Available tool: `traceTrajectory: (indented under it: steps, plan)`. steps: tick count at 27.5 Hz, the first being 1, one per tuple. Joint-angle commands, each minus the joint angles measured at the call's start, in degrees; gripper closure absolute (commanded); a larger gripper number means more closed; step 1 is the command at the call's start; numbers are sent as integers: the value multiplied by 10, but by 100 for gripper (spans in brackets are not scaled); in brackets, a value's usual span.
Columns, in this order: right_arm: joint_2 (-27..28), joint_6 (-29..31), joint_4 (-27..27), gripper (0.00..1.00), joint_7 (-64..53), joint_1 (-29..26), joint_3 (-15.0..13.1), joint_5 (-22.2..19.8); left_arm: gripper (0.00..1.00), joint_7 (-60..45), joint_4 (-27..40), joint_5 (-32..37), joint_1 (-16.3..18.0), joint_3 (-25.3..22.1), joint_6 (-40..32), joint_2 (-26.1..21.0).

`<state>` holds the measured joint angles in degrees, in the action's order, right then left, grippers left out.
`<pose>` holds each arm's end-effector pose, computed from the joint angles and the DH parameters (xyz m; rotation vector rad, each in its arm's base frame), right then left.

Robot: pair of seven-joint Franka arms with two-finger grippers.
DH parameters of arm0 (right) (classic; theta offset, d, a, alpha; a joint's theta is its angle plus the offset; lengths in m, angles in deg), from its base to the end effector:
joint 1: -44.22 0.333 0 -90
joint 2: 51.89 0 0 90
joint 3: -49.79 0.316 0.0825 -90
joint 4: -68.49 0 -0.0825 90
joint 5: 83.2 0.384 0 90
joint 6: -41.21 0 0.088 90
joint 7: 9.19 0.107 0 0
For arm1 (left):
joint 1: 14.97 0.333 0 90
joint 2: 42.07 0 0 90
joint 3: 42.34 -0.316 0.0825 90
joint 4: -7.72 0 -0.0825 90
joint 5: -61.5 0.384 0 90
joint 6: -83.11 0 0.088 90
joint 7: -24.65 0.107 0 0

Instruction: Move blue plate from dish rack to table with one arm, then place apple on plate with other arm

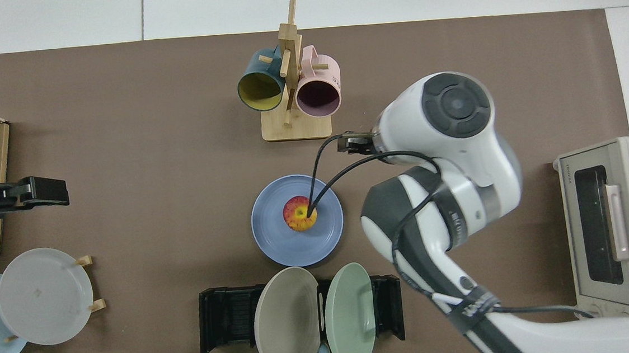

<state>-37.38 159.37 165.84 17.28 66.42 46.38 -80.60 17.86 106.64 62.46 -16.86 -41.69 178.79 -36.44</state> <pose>0.6092 0.2130 0.4554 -3.0628 0.2310 -0.1412 0.5311 -0.0222 0.6127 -3.1244 -0.1139 -0.0673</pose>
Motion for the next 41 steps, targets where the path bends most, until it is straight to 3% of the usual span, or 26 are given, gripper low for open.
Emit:
traceTrajectory:
  steps: [1, 8, 19, 25, 30, 35, 41]
  plan:
    - [-6, -8, 10, 0, -102, -74, 9, 11, 0, 5, -7, 7, 7, 4, -15, 3]
    - [-25, -35, 9, 0, -183, -134, 9, 8, 0, 5, -7, 7, 7, 4, -15, 5]
    - [-93, -143, 4, 0, -188, -148, 6, 7, 0, 5, -7, 7, 7, 4, -15, 5]
    - [-97, -256, -86, 0, -280, -180, 5, 0, 0, 5, -7, 7, 7, 4, -15, 5]
    - [-101, -252, -88, 0, -304, -197, 4, -14, 0, 5, -7, 7, 7, 4, -15, 5]
    - [-125, -210, -44, 0, -302, -202, 9, -15, 0, 5, -7, 7, 7, 4, -15, 5]
    - [-128, -209, -38, 0, -301, -203, 9, -15, 0, 5, -7, 7, 7, 4, -15, 5]
